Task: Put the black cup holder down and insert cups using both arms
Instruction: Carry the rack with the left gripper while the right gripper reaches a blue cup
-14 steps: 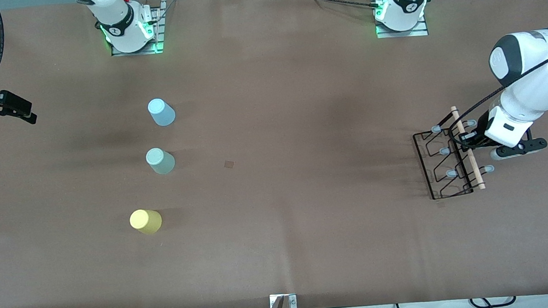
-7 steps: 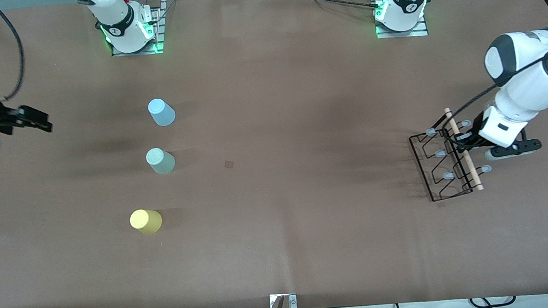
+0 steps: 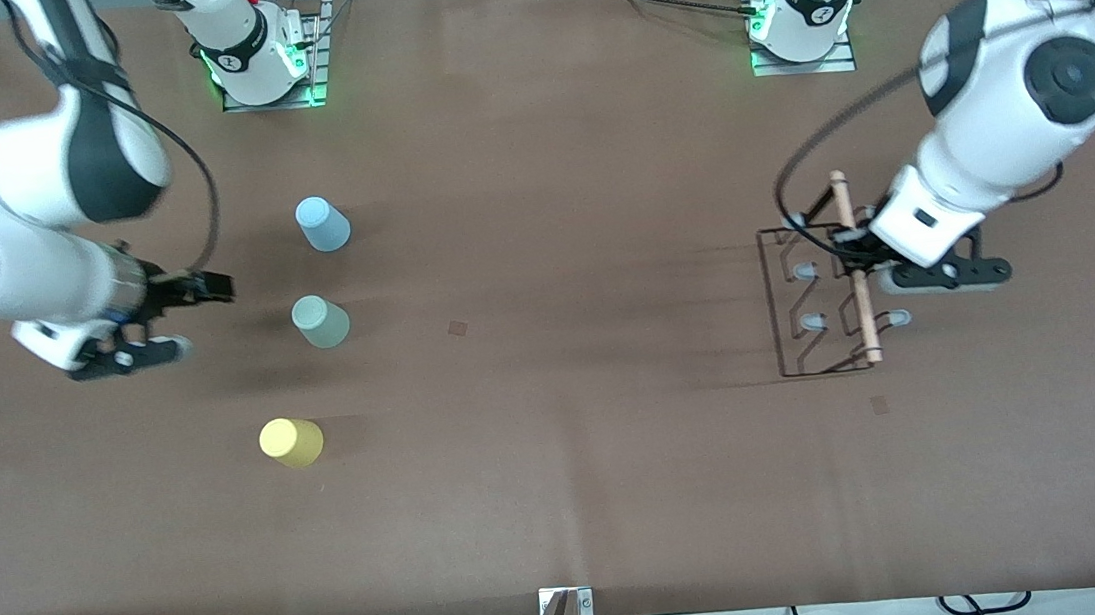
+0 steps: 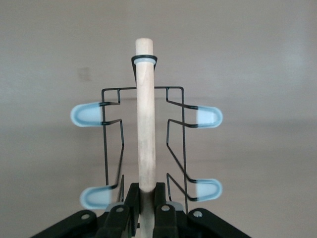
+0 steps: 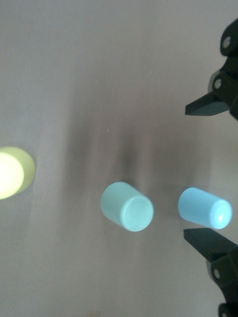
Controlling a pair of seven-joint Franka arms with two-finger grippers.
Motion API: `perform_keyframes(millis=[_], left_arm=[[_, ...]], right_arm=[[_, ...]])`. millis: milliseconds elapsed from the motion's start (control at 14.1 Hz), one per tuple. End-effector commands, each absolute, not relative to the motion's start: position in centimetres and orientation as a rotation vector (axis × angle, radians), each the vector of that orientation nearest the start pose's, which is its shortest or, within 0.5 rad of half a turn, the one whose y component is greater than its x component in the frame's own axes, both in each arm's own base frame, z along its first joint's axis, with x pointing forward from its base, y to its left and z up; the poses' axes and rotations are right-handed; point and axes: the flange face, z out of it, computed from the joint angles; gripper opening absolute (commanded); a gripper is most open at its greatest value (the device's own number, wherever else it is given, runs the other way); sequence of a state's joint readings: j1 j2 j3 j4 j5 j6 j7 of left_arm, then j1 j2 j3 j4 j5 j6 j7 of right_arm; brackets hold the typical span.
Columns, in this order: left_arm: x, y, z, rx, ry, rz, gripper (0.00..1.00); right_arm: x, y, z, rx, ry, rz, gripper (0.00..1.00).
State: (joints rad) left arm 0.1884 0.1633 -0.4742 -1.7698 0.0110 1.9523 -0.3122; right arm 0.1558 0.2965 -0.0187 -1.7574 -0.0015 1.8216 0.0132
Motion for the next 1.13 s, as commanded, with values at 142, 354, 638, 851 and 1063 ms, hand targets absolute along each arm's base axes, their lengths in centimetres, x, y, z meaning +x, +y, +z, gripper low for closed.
perform_keyframes(millis=[142, 354, 638, 851, 1063], left_arm=[[56.8, -29.6, 50.2, -3.268, -0.215, 0.021, 0.00], [56.2, -35.5, 49.3, -3.304, -0.282, 0.067, 0.00], [55.5, -42.0, 46.1, -3.357, -0.223, 0.127, 0.00], [55.3, -45.1, 43.0, -3.399, -0.251, 0.105, 0.00], [54.5, -47.6, 40.4, -3.352, -0.097, -0.044, 0.00]], right_arm=[[60.9, 12.1, 32.6, -3.168, -0.057, 0.388, 1.00], [60.3, 12.5, 29.0, -3.125, 0.050, 0.369, 1.00], [58.9, 13.4, 25.8, -3.104, 0.125, 0.379, 1.00], [58.3, 13.5, 24.5, -3.065, 0.192, 0.411, 1.00], [58.1, 13.5, 23.4, -3.060, 0.201, 0.443, 1.00]])
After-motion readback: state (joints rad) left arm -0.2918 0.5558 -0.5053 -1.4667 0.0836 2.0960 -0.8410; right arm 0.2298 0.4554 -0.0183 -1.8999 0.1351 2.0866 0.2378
